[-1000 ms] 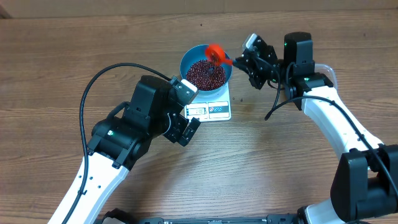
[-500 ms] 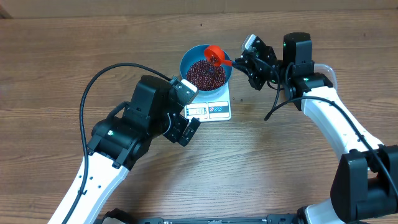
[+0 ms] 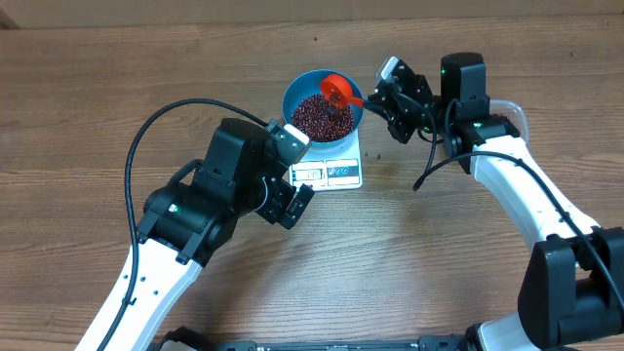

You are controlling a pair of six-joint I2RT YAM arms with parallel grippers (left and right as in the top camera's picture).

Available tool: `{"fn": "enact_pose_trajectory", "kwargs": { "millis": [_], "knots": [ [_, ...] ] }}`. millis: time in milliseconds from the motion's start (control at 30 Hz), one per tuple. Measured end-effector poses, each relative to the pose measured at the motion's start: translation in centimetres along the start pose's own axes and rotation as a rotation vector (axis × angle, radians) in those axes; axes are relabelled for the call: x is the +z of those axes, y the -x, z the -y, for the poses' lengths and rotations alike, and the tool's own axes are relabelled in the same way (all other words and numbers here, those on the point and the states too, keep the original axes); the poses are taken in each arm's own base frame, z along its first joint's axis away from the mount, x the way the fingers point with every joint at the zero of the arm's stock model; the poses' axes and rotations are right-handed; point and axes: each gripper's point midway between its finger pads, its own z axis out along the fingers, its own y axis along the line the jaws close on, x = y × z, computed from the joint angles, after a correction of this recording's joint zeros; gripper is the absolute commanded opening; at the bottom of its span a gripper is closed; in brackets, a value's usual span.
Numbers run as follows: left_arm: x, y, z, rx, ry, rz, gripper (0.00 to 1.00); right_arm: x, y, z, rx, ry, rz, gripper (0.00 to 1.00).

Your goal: Scoop item into bowl and weigh 150g on scale

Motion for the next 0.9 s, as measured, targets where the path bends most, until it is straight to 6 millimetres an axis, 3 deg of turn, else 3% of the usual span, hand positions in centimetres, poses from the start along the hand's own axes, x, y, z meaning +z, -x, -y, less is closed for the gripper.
{"fn": "enact_pose_trajectory", "kwargs": {
  "millis": [900],
  "knots": [
    [0.0,-0.01,0.0,0.0,0.0,0.0,0.99,0.12,0.0,-0.27,-0.036,0.005,-0.005,0.04]
  ]
}}
